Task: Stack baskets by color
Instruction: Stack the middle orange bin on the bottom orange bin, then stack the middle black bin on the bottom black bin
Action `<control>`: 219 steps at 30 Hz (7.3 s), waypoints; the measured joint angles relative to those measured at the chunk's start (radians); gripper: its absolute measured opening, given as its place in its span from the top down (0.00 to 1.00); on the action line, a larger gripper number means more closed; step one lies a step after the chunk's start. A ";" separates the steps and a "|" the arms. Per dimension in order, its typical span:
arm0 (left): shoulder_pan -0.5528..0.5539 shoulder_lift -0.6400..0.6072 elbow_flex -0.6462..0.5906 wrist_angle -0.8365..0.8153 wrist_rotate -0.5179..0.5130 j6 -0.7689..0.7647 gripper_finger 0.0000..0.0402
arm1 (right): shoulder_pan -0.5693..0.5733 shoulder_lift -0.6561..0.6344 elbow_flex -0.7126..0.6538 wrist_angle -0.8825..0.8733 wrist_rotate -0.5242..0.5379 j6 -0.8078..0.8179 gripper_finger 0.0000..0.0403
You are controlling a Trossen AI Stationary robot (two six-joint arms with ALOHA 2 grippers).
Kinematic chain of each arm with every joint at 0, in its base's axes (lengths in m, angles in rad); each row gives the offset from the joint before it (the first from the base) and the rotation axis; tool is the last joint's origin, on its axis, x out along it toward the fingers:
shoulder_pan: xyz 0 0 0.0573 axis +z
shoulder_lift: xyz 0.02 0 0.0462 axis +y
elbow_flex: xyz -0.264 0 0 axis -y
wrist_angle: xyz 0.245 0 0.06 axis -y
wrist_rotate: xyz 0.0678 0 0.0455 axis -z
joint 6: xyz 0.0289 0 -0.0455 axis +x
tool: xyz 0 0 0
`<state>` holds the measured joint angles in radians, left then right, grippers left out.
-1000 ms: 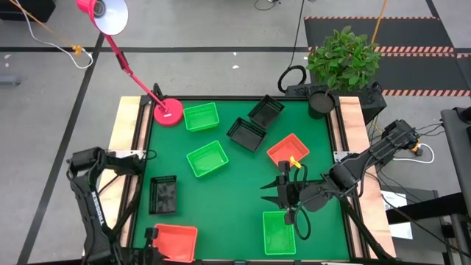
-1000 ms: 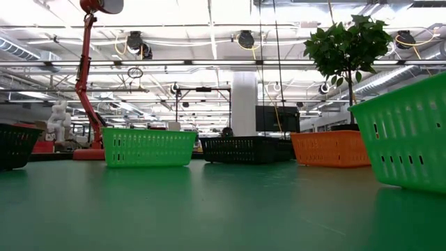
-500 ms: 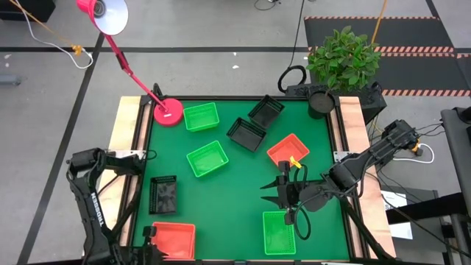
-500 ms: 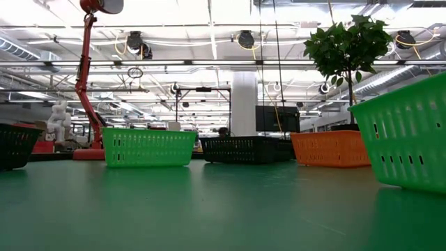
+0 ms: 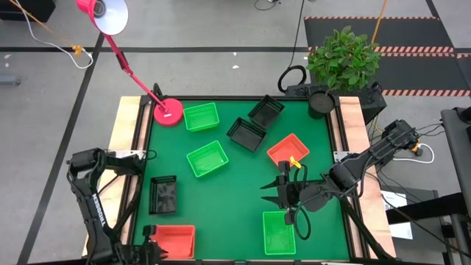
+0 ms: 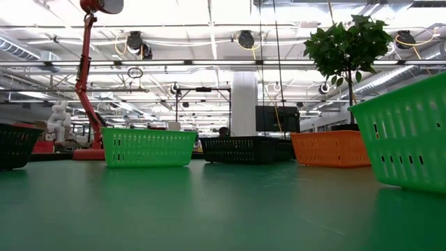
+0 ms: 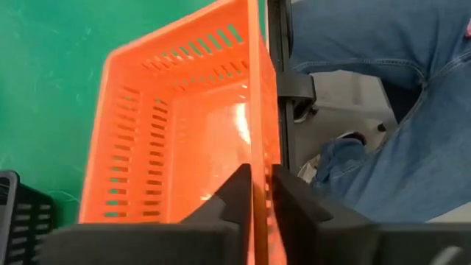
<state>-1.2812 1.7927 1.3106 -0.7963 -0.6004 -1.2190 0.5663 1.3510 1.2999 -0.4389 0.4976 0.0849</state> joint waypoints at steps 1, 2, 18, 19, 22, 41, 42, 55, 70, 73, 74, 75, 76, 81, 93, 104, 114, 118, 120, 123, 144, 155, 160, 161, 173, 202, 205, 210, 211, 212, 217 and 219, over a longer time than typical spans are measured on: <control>0.000 0.000 0.000 0.000 -0.002 0.002 0.80 | 0.000 0.000 0.000 0.000 0.000 0.000 0.71; 0.001 0.000 0.000 0.000 -0.002 0.006 0.77 | 0.000 0.000 0.000 0.000 0.000 0.000 0.71; 0.024 0.028 0.000 -0.005 0.036 0.122 0.96 | 0.000 0.000 0.000 0.002 0.000 0.000 0.71; 0.023 0.028 0.000 -0.002 0.036 0.126 0.97 | 0.000 0.000 0.000 0.002 0.000 0.000 0.71; 0.024 0.028 0.000 0.011 0.035 0.110 0.94 | 0.000 0.000 0.000 0.003 0.000 0.005 0.71; 0.126 -0.079 0.000 0.020 0.005 0.065 0.64 | -0.019 0.000 -0.033 0.022 0.049 -0.001 0.71; 0.144 -0.097 0.000 0.012 -0.008 0.105 0.64 | -0.026 0.001 -0.040 0.022 0.056 -0.003 0.71; 0.407 -0.312 0.000 -0.110 -0.188 0.577 0.64 | -0.149 0.001 -0.130 0.007 0.023 0.027 0.71; 0.703 -0.361 0.000 -0.140 -0.193 0.765 0.64 | -0.189 0.000 -0.143 -0.022 -0.018 -0.016 0.71; 0.734 -0.360 0.000 -0.135 -0.175 0.759 0.64 | -0.221 0.000 -0.181 0.028 0.043 -0.022 0.71; 0.740 -0.361 0.000 -0.132 -0.169 0.754 0.64 | -0.239 0.000 -0.203 0.059 0.058 -0.030 0.71; 0.745 -0.361 0.000 -0.130 -0.162 0.750 0.64 | -0.261 0.000 -0.227 0.092 0.062 -0.043 0.71; 0.749 -0.360 0.000 -0.128 -0.159 0.746 0.64 | -0.287 0.000 -0.252 0.130 0.056 -0.057 0.71; 0.750 -0.360 0.000 -0.121 -0.158 0.739 0.64 | -0.451 0.022 -0.372 0.318 -0.079 -0.081 0.71; 0.748 -0.360 0.000 -0.117 -0.145 0.728 0.64 | -0.645 0.231 -0.415 0.429 -0.270 -0.044 0.66; 0.729 -0.360 0.000 -0.118 -0.125 0.725 0.64 | -0.659 0.323 -0.413 0.470 -0.267 -0.088 0.66; 0.730 -0.360 0.000 -0.118 -0.125 0.726 0.64 | -0.659 0.322 -0.413 0.474 -0.264 -0.091 0.96; 0.730 -0.360 0.000 -0.118 -0.125 0.726 0.64 | -0.658 0.312 -0.413 0.479 -0.261 -0.087 0.95; 0.730 -0.360 0.000 -0.118 -0.125 0.727 0.64 | -0.658 0.294 -0.413 0.481 -0.261 -0.086 0.94; 0.730 -0.360 0.000 -0.118 -0.125 0.739 0.64 | -0.658 0.247 -0.413 0.475 -0.257 -0.090 0.96; 0.728 -0.341 0.000 0.034 -0.125 0.934 0.64 | -0.454 -0.005 -0.413 0.452 -0.222 -0.379 0.99; 0.720 -0.238 -0.001 0.112 -0.003 1.149 0.64 | -0.405 -0.005 -0.413 0.448 -0.487 -0.559 0.98; 0.719 -0.226 -0.001 0.143 0.052 1.195 0.64 | -0.402 -0.005 -0.413 0.449 -0.507 -0.575 0.98; 0.718 -0.226 -0.001 0.143 0.053 1.196 0.64 | -0.401 -0.005 -0.413 0.446 -0.510 -0.581 0.98; 0.722 -0.202 0.000 0.131 0.111 1.212 0.64 | -0.400 -0.005 -0.413 0.435 -0.608 -0.605 0.98; 0.767 -0.175 0.000 0.161 0.185 1.224 0.71 | -0.401 -0.004 -0.414 0.442 -0.634 -0.621 0.98; 0.767 -0.175 0.000 0.159 0.185 1.217 0.62 | -0.401 -0.004 -0.414 0.442 -0.633 -0.621 0.98; 0.767 -0.175 0.000 0.154 0.184 1.263 0.62 | -0.401 -0.004 -0.414 0.451 -0.633 -0.621 0.98; 0.767 -0.175 0.000 0.154 0.183 1.269 0.64 | -0.401 -0.004 -0.414 0.451 -0.633 -0.621 0.98; 0.767 -0.175 0.000 0.152 0.183 1.272 0.67 | -0.401 -0.004 -0.414 0.451 -0.633 -0.621 0.98; 0.771 -0.175 0.000 0.139 0.183 1.290 0.85 | -0.401 -0.004 -0.414 0.450 -0.633 -0.621 0.98; 0.774 -0.175 0.000 0.139 0.190 1.308 0.93 | -0.401 -0.004 -0.414 0.450 -0.632 -0.621 0.98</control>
<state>-0.5076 1.6176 1.3109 -0.6575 -0.4108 0.0895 0.1654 1.3468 0.8860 0.0113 -0.1345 -0.5362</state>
